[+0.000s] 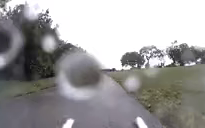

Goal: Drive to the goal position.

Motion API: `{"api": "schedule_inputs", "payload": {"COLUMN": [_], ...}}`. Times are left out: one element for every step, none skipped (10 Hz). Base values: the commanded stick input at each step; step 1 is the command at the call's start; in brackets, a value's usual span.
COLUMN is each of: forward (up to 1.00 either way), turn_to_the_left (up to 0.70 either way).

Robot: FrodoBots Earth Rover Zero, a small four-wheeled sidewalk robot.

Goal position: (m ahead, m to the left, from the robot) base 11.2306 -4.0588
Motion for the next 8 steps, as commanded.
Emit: {"api": "schedule_inputs", "payload": {"forward": [0.7,0.7,0.7,0.7,0.7,0.7,0.7,0.7], "turn_to_the_left": [0.0,0.0,0.0,0.0,0.0,0.0,0.0,0.0]}}
